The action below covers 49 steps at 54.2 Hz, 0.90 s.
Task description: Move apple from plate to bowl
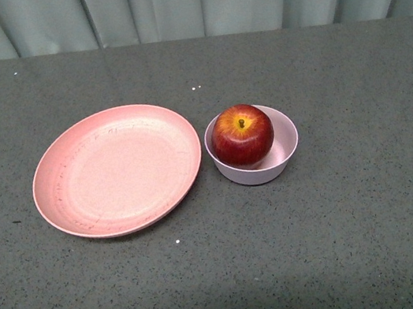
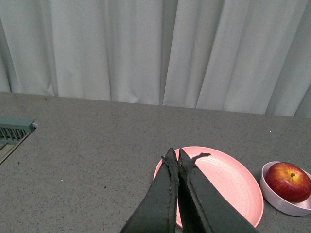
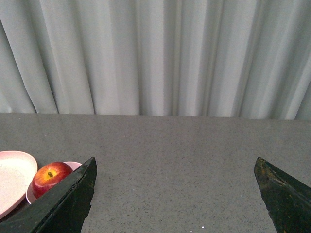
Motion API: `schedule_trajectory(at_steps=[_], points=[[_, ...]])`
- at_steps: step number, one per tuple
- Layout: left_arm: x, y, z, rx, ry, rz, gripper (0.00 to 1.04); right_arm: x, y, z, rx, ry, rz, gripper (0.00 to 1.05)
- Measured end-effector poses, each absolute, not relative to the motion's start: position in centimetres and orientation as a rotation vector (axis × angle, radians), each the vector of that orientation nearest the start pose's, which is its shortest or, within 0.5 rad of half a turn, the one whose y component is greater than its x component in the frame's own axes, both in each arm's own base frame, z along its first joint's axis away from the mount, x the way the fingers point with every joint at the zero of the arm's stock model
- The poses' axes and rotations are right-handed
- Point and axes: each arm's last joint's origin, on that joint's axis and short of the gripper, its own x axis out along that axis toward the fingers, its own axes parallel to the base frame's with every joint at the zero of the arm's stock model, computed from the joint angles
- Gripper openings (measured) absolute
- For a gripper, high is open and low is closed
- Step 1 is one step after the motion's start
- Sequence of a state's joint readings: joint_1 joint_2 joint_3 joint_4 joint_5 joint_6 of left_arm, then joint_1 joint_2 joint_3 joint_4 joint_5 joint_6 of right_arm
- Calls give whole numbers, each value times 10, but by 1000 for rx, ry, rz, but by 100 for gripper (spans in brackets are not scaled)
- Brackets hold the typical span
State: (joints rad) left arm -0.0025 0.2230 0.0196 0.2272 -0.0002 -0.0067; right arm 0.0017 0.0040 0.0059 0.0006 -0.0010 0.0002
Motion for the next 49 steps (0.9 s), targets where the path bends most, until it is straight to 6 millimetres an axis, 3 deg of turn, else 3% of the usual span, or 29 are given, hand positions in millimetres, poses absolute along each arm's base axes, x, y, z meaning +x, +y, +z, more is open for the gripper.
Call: schedule_trajectory(at_steps=[25,49], points=[[97,0,170,-7,-16,-2,5,98,0,165,0,-2,3,95],[97,0,170,-7,-16,-3,98,98,0,165,0,-2,3,95]])
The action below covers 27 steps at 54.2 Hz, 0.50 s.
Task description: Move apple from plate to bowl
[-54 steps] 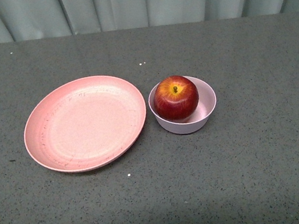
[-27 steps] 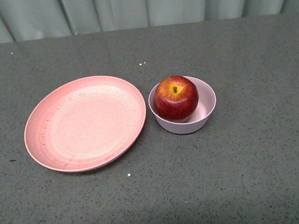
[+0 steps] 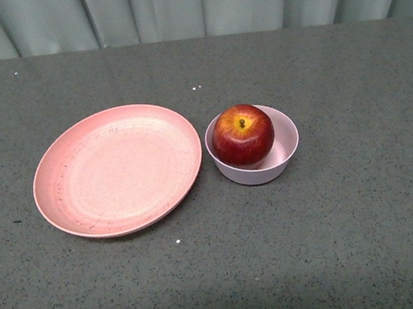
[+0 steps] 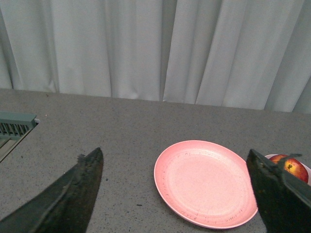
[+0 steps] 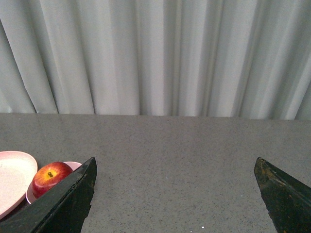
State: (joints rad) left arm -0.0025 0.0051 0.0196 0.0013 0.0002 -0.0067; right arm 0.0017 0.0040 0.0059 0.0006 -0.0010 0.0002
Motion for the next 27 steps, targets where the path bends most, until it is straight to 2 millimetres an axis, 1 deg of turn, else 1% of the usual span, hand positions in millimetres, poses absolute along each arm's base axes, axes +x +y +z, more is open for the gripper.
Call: schedule_trajectory(at_steps=[1,5,27], points=[[97,0,170,-6,-16,-2,100,98,0,165,0,-2,3,95],[97,0,170,-4,-16,-2,98,98,0,165,0,-2,3,95],[97,0,170,-4,-16,-3,98,98,0,165,0,-2,3,95]])
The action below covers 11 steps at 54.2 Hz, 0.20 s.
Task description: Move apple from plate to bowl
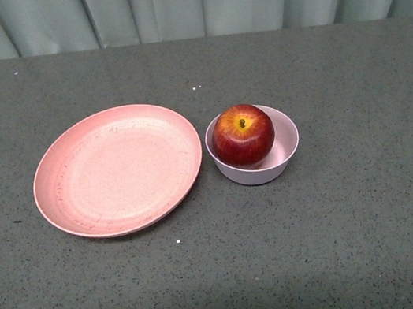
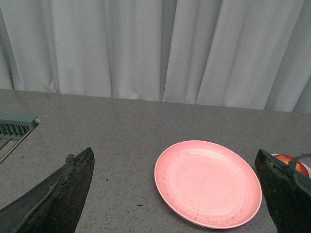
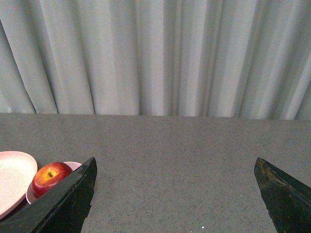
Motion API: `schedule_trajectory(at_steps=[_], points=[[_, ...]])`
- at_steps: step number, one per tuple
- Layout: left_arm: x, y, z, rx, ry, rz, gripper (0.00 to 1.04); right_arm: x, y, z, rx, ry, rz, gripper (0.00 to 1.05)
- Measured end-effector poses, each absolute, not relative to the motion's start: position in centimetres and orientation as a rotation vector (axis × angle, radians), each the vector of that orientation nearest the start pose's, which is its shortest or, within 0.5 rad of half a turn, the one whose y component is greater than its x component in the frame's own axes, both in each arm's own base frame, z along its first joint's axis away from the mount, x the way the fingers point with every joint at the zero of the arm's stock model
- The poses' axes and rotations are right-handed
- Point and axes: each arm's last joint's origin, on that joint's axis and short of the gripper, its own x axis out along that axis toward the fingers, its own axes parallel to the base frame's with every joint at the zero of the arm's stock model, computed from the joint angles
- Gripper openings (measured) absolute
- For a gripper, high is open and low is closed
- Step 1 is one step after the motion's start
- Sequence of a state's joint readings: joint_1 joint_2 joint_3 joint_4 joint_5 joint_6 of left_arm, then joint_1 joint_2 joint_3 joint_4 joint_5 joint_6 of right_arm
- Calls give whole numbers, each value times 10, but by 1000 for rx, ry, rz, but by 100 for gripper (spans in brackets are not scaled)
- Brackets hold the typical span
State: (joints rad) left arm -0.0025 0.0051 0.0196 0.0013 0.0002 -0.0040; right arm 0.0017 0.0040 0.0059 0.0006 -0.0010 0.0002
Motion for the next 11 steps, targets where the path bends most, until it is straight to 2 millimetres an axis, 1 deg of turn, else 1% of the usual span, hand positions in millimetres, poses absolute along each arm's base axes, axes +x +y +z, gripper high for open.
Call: schedule_trajectory(at_steps=[11], points=[[97,0,170,-4,-16,-2,98,98,0,165,0,-2,3,95]])
